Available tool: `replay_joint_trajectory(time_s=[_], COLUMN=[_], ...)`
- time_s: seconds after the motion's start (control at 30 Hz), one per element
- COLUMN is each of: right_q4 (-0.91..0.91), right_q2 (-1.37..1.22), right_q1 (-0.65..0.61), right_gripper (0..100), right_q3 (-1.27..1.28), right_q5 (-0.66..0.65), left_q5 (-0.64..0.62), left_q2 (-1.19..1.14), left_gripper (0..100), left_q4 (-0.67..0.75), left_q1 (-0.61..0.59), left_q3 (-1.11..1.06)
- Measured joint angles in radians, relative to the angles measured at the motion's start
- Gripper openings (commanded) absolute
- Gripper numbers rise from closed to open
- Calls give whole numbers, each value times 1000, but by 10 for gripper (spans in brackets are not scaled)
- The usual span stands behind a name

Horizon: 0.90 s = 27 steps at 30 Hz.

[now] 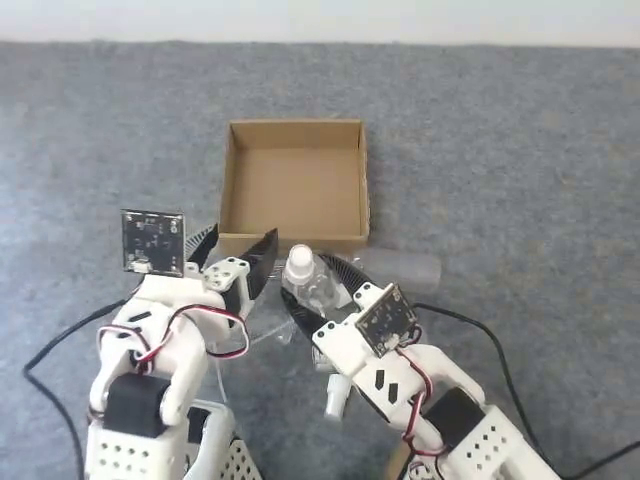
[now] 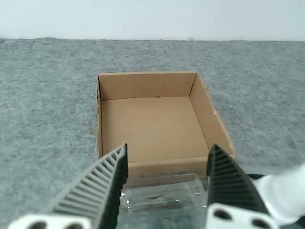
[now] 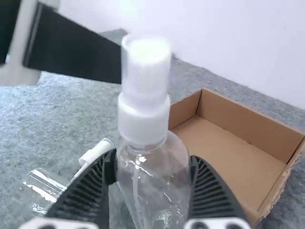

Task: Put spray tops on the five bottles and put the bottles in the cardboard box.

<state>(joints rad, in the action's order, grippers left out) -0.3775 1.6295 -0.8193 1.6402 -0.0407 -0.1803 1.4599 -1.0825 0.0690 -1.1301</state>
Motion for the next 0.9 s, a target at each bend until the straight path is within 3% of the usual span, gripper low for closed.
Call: replay_joint_trajectory(time_s=[0.53, 0.9], right_q4=[0, 0], right_q2=[0, 0], right_q1=[14, 9], right_gripper=[41, 41], right_q3=[0, 0], right_q5=[0, 0], left_q5=[35, 38], left_q2=[9, 0], left_gripper=[253, 253], left_q4=[-61, -15], left_q1=[140, -124], left_q3=[3, 52])
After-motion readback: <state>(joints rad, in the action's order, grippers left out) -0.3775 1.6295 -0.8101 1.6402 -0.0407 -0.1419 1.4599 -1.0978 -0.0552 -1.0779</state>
